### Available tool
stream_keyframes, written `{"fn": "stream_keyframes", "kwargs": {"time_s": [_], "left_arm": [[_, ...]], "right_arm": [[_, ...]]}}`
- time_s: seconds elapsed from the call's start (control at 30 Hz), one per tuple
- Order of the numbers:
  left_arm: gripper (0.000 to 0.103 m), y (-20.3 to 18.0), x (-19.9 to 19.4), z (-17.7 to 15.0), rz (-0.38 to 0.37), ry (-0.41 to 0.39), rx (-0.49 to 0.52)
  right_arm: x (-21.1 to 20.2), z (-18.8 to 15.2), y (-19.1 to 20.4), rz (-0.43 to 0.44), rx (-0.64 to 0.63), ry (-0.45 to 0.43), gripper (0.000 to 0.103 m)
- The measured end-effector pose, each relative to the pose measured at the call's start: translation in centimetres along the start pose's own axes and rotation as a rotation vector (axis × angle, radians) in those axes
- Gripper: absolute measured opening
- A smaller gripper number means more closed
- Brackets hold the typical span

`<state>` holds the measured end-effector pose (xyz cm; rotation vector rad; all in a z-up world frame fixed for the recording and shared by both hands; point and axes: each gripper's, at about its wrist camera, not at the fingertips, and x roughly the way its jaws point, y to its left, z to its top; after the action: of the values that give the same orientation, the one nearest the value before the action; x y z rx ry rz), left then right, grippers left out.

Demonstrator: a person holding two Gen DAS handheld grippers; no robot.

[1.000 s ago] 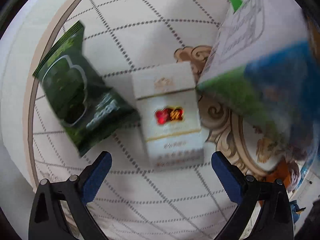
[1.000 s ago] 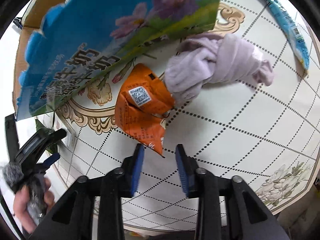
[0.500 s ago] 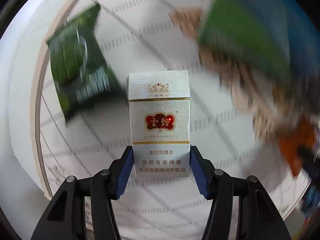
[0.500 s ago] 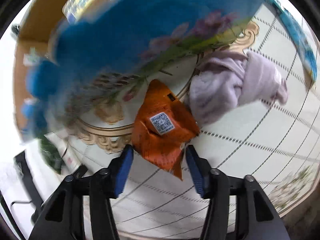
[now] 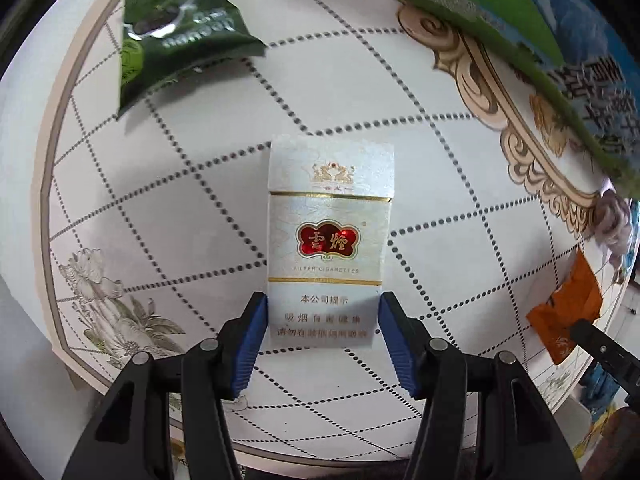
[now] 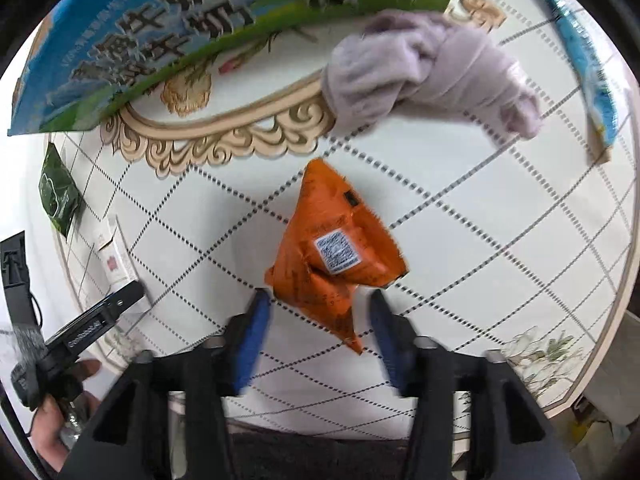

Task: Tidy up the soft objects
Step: 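Grasp the orange snack bag with the right tool and lift it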

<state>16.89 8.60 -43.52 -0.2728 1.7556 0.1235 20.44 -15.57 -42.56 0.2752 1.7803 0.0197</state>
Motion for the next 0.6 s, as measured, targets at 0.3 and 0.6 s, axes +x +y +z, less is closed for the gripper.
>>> {"fn": "stream_keyframes", "kwargs": {"time_s": [0.3, 0.6], "left_arm": [[0.059, 0.9, 0.0, 3.1, 0.01, 0.024, -0.062], [0.055, -1.3, 0.0, 6.7, 0.054, -0.024, 0.01]], "right_arm": [[0.8, 1.6, 0.2, 0.016, 0.029, 0.029, 0.078], [2.6, 1.8, 0.0, -0.009, 0.072, 0.038, 0.049]]}}
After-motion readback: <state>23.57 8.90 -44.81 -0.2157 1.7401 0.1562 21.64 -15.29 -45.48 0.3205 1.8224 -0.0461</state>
